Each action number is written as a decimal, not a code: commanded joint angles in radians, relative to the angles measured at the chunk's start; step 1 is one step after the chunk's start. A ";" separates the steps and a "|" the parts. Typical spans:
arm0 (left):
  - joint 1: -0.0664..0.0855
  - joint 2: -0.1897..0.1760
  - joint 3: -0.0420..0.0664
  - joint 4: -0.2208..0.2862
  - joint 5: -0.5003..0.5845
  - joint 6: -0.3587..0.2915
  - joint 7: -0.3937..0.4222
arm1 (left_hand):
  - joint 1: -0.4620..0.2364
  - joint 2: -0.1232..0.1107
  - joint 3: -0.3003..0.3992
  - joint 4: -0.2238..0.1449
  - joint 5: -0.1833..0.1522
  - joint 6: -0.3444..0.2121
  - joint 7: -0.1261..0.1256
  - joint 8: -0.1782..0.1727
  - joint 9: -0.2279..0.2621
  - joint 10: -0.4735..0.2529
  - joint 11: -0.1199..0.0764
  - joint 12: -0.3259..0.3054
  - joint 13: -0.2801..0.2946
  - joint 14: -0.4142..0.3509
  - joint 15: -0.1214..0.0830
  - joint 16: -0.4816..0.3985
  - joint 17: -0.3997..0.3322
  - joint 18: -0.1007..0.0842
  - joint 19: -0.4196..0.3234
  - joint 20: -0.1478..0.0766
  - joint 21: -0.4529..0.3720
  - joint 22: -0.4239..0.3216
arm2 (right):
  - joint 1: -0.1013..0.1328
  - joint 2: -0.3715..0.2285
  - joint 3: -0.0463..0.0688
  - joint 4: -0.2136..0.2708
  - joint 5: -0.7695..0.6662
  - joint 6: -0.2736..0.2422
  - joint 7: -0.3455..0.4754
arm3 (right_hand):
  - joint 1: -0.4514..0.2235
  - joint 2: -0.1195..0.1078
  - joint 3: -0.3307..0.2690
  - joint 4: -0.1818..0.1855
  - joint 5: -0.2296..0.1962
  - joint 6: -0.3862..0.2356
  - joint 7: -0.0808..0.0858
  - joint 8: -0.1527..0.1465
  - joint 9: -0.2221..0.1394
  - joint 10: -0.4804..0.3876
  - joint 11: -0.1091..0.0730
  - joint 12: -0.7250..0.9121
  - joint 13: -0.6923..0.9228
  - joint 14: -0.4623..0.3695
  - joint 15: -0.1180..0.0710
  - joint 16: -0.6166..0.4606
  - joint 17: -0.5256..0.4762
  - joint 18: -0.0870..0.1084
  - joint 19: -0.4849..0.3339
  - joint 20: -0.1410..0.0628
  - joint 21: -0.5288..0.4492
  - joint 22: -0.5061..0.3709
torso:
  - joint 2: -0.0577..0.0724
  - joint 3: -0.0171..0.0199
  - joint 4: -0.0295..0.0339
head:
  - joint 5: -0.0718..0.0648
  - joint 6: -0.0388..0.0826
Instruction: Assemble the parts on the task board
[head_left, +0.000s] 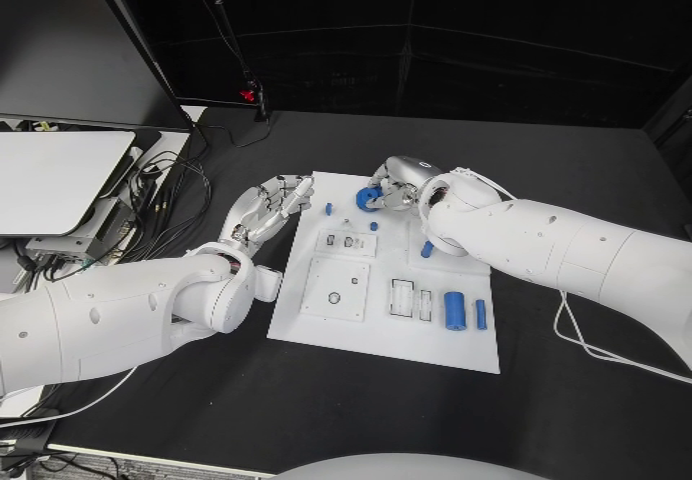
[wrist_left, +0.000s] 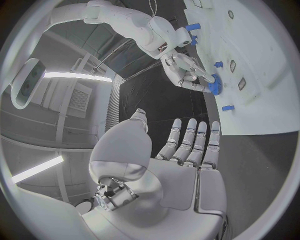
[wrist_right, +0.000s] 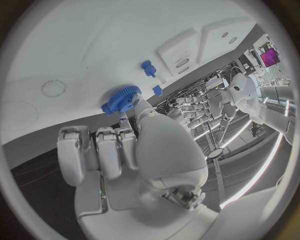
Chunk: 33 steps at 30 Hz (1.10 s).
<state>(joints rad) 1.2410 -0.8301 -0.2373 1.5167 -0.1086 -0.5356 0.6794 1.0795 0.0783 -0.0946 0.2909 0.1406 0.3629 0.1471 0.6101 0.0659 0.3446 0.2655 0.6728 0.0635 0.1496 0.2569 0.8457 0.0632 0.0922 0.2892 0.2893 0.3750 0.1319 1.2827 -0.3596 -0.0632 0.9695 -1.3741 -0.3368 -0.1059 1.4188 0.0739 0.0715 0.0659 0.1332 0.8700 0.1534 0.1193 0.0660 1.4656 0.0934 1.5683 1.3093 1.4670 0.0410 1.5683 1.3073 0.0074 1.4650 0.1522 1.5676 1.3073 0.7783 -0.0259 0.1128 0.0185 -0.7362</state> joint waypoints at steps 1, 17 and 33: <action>0.002 0.000 0.001 0.002 -0.005 0.003 0.221 | -0.001 0.008 -0.006 0.000 0.003 0.006 0.148 -0.007 0.001 0.007 -0.002 -0.002 0.001 0.005 0.003 -0.002 0.001 0.005 -0.002 0.001 0.001 -0.001 | 0.002 0.002 0.001 -0.004 -0.012 0.030 -0.026 | 0.001 -0.014 0.006 0.000 -0.013 -0.025 -0.006 -0.016 0.000 0.105 -0.018 0.002 0.262 0.104 -0.016 0.002 0.264 -0.007 0.106 -0.012 0.003 0.263 | 0.000 -0.0005 0.0005 | 0.000 0.000; 0.002 -0.001 0.001 0.002 -0.005 0.004 0.219 | -0.001 0.008 -0.006 0.000 0.003 0.006 0.148 -0.007 0.001 0.007 -0.002 -0.002 0.001 0.005 0.003 -0.002 0.001 0.005 -0.002 0.001 0.001 -0.001 | 0.002 0.000 0.001 0.000 -0.017 0.063 -0.045 | -0.007 -0.024 0.007 -0.002 -0.043 -0.075 -0.021 -0.044 0.001 0.105 -0.041 0.002 0.262 0.104 -0.038 0.002 0.264 -0.007 0.106 -0.035 0.003 0.263 | 0.000 -0.0001 -0.0001 | -0.002 -0.005; 0.002 0.002 0.001 -0.003 -0.005 0.005 0.217 | 0.002 0.012 -0.009 0.000 0.004 0.007 0.148 -0.007 0.001 0.010 -0.003 -0.001 0.001 0.008 0.003 -0.001 0.001 0.005 -0.002 0.001 0.002 -0.001 | 0.002 -0.015 0.001 0.019 -0.012 0.011 -0.006 | -0.006 -0.019 0.017 -0.007 -0.044 -0.132 -0.062 -0.055 -0.001 0.105 -0.074 0.002 0.262 0.104 -0.064 0.002 0.264 -0.007 0.106 -0.058 0.003 0.263 | 0.000 -0.0002 0.0003 | -0.007 -0.002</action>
<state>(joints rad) 1.2411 -0.8293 -0.2373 1.5134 -0.1087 -0.5355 0.6794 1.0794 0.0783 -0.0972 0.2934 0.1406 0.3629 0.1471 0.6063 0.0659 0.3482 0.2621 0.6728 0.0635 0.1496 0.2569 0.8457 0.0631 0.0922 0.2892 0.2893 0.3750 0.1319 1.2835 -0.3728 -0.0628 0.9834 -1.3846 -0.2902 -0.1396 1.4118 0.0595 0.0824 0.0603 0.0939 0.7467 0.0953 0.0693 0.0668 1.4649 0.0262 1.5685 1.3100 1.4651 -0.0149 1.5683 1.3078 0.0074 1.4658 0.1001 1.5676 1.3073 0.7781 -0.0260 0.1126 0.0123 -0.7396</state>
